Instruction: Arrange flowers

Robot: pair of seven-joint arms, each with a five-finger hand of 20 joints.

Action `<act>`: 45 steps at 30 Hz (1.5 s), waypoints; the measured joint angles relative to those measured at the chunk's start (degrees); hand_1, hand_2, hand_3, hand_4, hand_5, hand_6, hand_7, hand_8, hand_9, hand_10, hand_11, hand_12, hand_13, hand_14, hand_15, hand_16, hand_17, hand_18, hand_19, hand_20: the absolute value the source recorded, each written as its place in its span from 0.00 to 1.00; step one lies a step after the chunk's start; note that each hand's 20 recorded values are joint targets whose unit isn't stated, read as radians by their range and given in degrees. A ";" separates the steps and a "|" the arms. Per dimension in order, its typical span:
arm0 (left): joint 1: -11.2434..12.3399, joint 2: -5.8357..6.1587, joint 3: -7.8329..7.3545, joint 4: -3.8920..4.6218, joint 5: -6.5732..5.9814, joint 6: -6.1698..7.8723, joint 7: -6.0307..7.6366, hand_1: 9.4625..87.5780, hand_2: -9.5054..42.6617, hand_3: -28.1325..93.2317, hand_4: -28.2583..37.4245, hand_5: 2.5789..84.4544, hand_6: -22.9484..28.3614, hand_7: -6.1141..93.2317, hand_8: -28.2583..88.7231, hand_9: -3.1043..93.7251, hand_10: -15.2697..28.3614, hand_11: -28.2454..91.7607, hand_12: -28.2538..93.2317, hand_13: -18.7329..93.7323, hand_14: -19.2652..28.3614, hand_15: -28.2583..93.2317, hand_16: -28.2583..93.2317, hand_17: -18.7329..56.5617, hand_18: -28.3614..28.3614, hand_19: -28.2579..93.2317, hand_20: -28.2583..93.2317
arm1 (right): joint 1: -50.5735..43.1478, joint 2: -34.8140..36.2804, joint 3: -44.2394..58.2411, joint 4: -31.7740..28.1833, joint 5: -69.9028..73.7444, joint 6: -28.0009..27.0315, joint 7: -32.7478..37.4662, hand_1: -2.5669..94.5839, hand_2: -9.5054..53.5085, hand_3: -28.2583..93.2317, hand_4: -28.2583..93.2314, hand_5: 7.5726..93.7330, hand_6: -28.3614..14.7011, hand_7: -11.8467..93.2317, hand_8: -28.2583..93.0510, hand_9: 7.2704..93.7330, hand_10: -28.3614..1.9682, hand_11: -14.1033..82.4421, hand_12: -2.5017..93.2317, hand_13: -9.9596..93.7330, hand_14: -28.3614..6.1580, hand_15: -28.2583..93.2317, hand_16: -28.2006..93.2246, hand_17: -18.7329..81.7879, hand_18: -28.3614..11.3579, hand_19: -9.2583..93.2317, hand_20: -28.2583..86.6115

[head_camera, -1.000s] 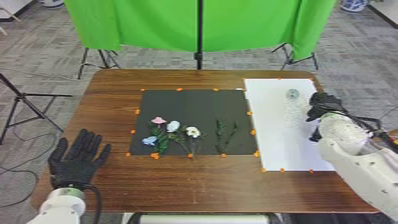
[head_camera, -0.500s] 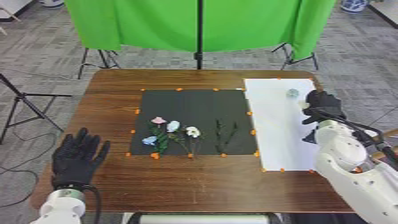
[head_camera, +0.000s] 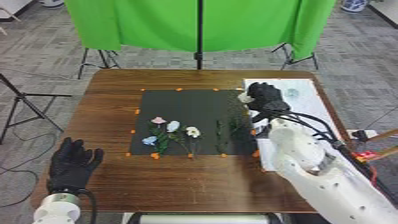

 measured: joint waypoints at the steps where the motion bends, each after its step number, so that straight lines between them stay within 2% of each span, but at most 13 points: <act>1: -0.05 0.00 0.07 0.00 0.00 0.00 0.00 0.49 0.37 0.71 0.11 0.70 0.57 0.59 0.33 0.68 0.64 0.82 0.58 0.62 0.75 0.95 0.34 0.44 0.85 0.86 0.73 | 0.66 -0.83 -0.77 -0.05 -0.15 -1.33 0.24 0.67 0.02 0.79 0.00 0.69 0.62 0.51 0.29 0.80 0.57 0.32 0.52 0.75 0.68 0.60 0.57 0.61 0.28 0.90 0.48; 5: -0.20 0.00 0.12 0.02 -0.01 0.08 0.00 0.49 0.38 0.71 0.11 0.69 0.59 0.56 0.31 0.67 0.64 0.81 0.57 0.62 0.75 0.94 0.33 0.43 0.85 0.85 0.73 | 1.39 -2.57 -2.27 -0.72 -0.73 -4.51 0.80 0.66 0.01 0.80 0.00 0.70 0.62 0.49 0.29 0.80 0.55 0.30 0.50 0.75 0.66 0.60 0.57 0.60 0.26 0.90 0.48; 8: -0.41 0.00 0.09 0.04 -0.02 0.20 0.00 0.47 0.38 0.74 0.10 0.66 0.61 0.52 0.29 0.63 0.65 0.79 0.55 0.59 0.75 0.92 0.31 0.37 0.83 0.78 0.69 | 1.29 -2.64 -2.70 -1.16 -0.58 -5.45 1.23 0.66 0.01 0.79 0.00 0.71 0.61 0.44 0.27 0.80 0.56 0.27 0.48 0.74 0.65 0.59 0.56 0.58 0.25 0.89 0.49; 10: -0.52 0.00 0.08 0.04 -0.12 0.47 0.01 0.38 0.39 0.79 0.05 0.64 0.59 0.49 0.23 0.58 0.68 0.76 0.51 0.56 0.77 0.89 0.27 0.30 0.80 0.69 0.62 | 1.13 -2.59 -2.78 -1.19 -0.61 -5.75 1.39 0.66 0.00 0.79 0.00 0.70 0.62 0.41 0.26 0.80 0.55 0.25 0.46 0.73 0.65 0.59 0.56 0.58 0.24 0.89 0.50; 14: -0.80 0.00 0.10 0.02 -1.49 1.15 0.39 0.32 0.39 0.83 0.03 0.63 0.58 0.49 0.10 0.55 0.69 0.74 0.49 0.53 0.77 0.87 0.25 0.25 0.79 0.64 0.56 | 0.53 -2.57 -2.79 -1.20 -0.78 -5.94 2.21 0.66 0.00 0.79 0.00 0.69 0.60 0.37 0.25 0.79 0.54 0.23 0.44 0.72 0.64 0.59 0.55 0.57 0.23 0.88 0.51; 18: -1.17 0.00 0.11 0.02 -3.18 1.67 0.60 0.31 0.40 0.83 0.02 0.63 0.58 0.48 0.10 0.55 0.70 0.73 0.48 0.52 0.77 0.86 0.24 0.25 0.79 0.63 0.55 | 0.30 -2.46 -3.46 -1.17 -1.73 -5.76 2.96 0.66 0.00 0.79 0.00 0.68 0.60 0.35 0.24 0.79 0.55 0.22 0.42 0.71 0.62 0.59 0.55 0.55 0.21 0.88 0.51; 22: -1.59 0.00 -0.11 0.03 -4.62 2.67 1.04 0.30 0.41 0.84 0.01 0.63 0.58 0.48 0.09 0.55 0.70 0.73 0.48 0.52 0.77 0.86 0.24 0.24 0.79 0.63 0.54 | 0.07 -2.32 -4.07 -1.24 -2.32 -5.18 3.34 0.66 0.00 0.79 0.00 0.66 0.63 0.32 0.22 0.75 0.54 0.26 0.34 0.69 0.60 0.59 0.54 0.52 0.19 0.86 0.51; 25: -1.71 0.00 -0.72 0.03 -6.08 3.70 1.62 0.30 0.42 0.84 0.00 0.63 0.58 0.49 0.09 0.55 0.70 0.73 0.48 0.52 0.77 0.86 0.24 0.24 0.79 0.63 0.53 | -0.63 -2.17 -3.99 -1.84 -2.12 -5.17 3.46 0.67 0.00 0.79 0.00 0.65 0.65 0.30 0.15 0.72 0.54 0.29 0.30 0.67 0.59 0.58 0.53 0.50 0.18 0.83 0.50; 29: -1.83 0.00 -1.27 0.04 -6.71 4.76 2.20 0.30 0.42 0.84 0.00 0.63 0.58 0.49 0.09 0.55 0.70 0.73 0.47 0.52 0.77 0.86 0.23 0.24 0.79 0.63 0.53 | -1.97 -1.70 -3.47 -3.22 -1.63 -5.41 2.96 0.69 0.00 0.82 0.00 0.62 0.65 0.30 0.13 0.65 0.54 0.31 0.21 0.63 0.60 0.56 0.52 0.44 0.18 0.76 0.49; 33: -1.88 -0.02 -1.30 0.03 -7.81 5.42 2.69 0.30 0.42 0.84 0.00 0.63 0.58 0.49 0.09 0.55 0.71 0.73 0.47 0.52 0.77 0.86 0.23 0.24 0.79 0.64 0.52 | -3.43 -1.41 -1.98 -4.72 0.15 -6.40 1.89 0.62 0.00 0.86 0.00 0.57 0.62 0.29 0.13 0.59 0.51 0.31 0.20 0.60 0.50 0.60 0.46 0.42 0.16 0.76 0.48; 36: -2.01 -0.21 -1.26 -0.05 -8.21 5.59 2.79 0.29 0.42 0.84 0.00 0.62 0.58 0.49 0.09 0.54 0.71 0.73 0.47 0.52 0.77 0.86 0.23 0.24 0.79 0.64 0.52 | -4.63 -1.41 -0.24 -6.33 2.54 -8.81 1.51 0.59 0.00 0.89 0.00 0.54 0.59 0.28 0.13 0.56 0.47 0.29 0.18 0.57 0.45 0.62 0.39 0.40 0.16 0.75 0.48; 40: -2.14 -0.32 -1.20 -0.08 -8.33 5.66 2.94 0.29 0.41 0.85 0.00 0.62 0.58 0.49 0.09 0.54 0.71 0.73 0.47 0.52 0.77 0.86 0.23 0.24 0.79 0.64 0.52 | -5.69 -1.42 1.85 -8.77 6.30 -14.49 1.24 0.56 0.00 0.89 0.00 0.50 0.54 0.26 0.13 0.51 0.41 0.29 0.19 0.55 0.39 0.63 0.38 0.40 0.14 0.76 0.48; 45: -1.98 -0.32 -1.14 -0.23 -8.58 5.67 3.38 0.29 0.41 0.85 0.00 0.62 0.58 0.49 0.09 0.54 0.71 0.73 0.47 0.51 0.77 0.86 0.23 0.23 0.79 0.64 0.52 | -6.20 -1.38 2.67 -10.44 6.66 -14.69 1.15 0.51 0.00 0.89 0.00 0.47 0.50 0.25 0.14 0.48 0.35 0.28 0.19 0.54 0.35 0.64 0.37 0.40 0.13 0.76 0.48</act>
